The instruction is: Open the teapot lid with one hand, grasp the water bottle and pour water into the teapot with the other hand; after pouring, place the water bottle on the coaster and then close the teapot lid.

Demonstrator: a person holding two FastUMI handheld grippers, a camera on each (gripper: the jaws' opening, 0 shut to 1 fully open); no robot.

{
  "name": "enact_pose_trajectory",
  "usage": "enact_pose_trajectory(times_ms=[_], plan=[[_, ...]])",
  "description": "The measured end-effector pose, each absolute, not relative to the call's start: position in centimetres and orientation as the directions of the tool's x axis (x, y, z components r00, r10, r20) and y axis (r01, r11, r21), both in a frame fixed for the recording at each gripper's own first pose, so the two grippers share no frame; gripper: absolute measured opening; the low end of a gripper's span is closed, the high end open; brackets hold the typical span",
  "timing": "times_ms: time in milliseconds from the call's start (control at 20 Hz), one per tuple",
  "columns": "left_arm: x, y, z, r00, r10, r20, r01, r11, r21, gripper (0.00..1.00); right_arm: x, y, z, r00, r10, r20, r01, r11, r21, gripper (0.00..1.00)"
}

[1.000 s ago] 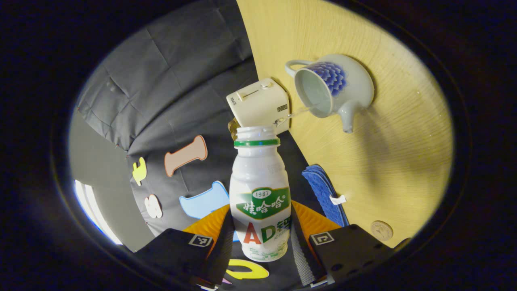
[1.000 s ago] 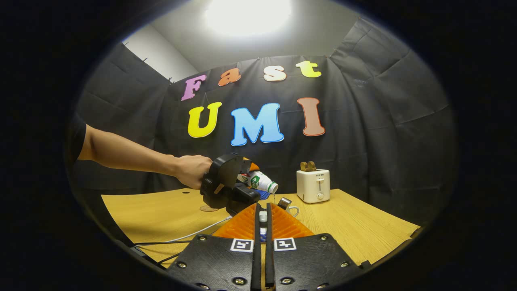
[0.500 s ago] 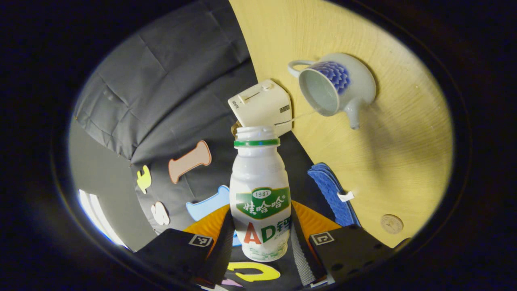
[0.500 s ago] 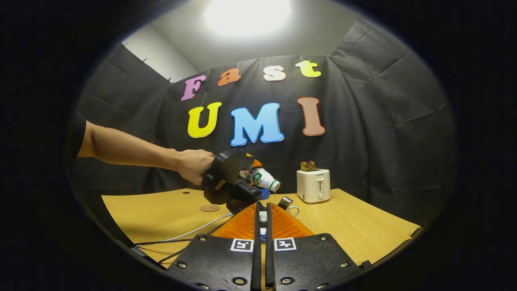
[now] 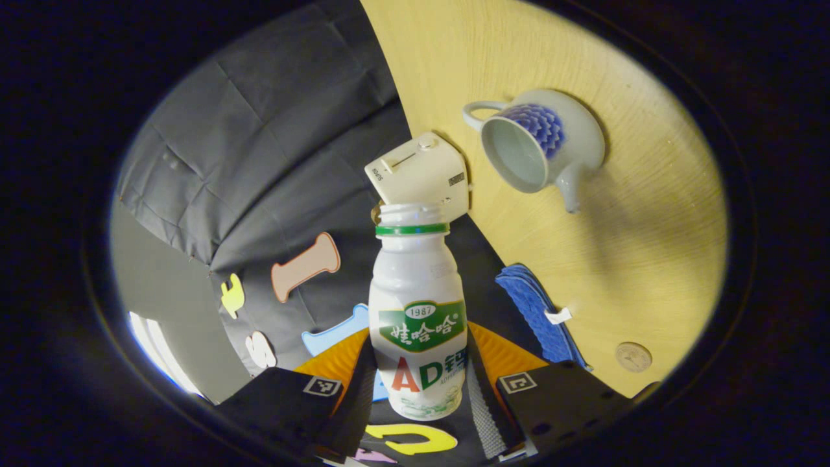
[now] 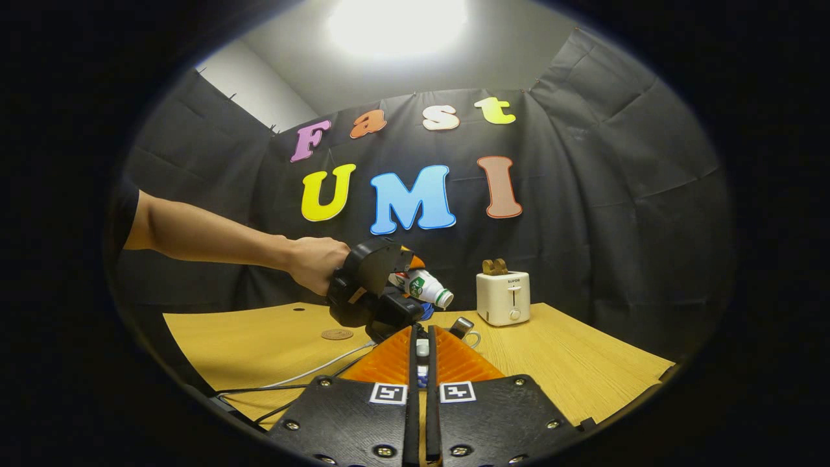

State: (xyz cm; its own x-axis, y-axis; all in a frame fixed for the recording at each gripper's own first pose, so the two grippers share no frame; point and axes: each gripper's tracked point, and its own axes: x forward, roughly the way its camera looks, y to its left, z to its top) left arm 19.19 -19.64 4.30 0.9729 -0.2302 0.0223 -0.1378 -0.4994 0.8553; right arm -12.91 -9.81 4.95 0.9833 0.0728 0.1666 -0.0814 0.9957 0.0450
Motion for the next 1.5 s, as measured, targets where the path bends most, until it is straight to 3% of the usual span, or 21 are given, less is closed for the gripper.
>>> enact_pose_trajectory(times_ms=[50,350,400,550,700,750,850,1300,1500], plan=[[19.1,-19.8,4.0,0.973,-0.229,0.014,-0.128,-0.492,0.861,0.73,-12.9,-9.8,5.0,0.984,0.072,0.166,-0.081,0.996,0.047,0.04],[20.7,-19.1,-0.5,0.974,-0.219,-0.059,-0.039,-0.420,0.907,0.73,-12.9,-9.9,4.9,0.982,0.080,0.171,-0.094,0.993,0.075,0.04],[20.8,-18.9,-1.2,0.974,-0.215,-0.070,-0.022,-0.399,0.917,0.80,-13.0,-9.9,5.1,0.981,0.082,0.178,-0.098,0.992,0.083,0.04],[21.0,-18.2,-2.3,0.972,-0.216,-0.091,0.016,-0.328,0.944,0.79,-13.3,-10.6,5.7,0.979,0.060,0.193,-0.078,0.993,0.090,0.04],[21.3,-17.6,-3.3,0.969,-0.218,-0.117,0.060,-0.251,0.966,0.67,-13.4,-11.6,5.7,0.982,0.026,0.186,-0.042,0.995,0.086,0.04],[21.3,-17.4,-3.4,0.968,-0.221,-0.120,0.068,-0.229,0.971,0.79,-13.5,-12.0,5.6,0.983,0.015,0.182,-0.032,0.995,0.090,0.04],[21.5,-17.4,-3.8,0.963,-0.231,-0.135,0.098,-0.168,0.981,0.73,-13.6,-13.2,5.5,0.985,-0.023,0.169,0.006,0.995,0.098,0.04],[21.4,-18.1,-4.4,0.950,-0.286,-0.128,0.161,0.093,0.983,0.73,-13.5,-13.9,7.2,0.984,-0.064,0.167,0.051,0.996,0.078,0.04],[20.5,-16.7,-2.8,0.946,-0.309,-0.099,0.197,0.306,0.931,0.73,-12.2,-13.6,7.2,0.986,-0.064,0.155,0.059,0.998,0.035,0.04]])
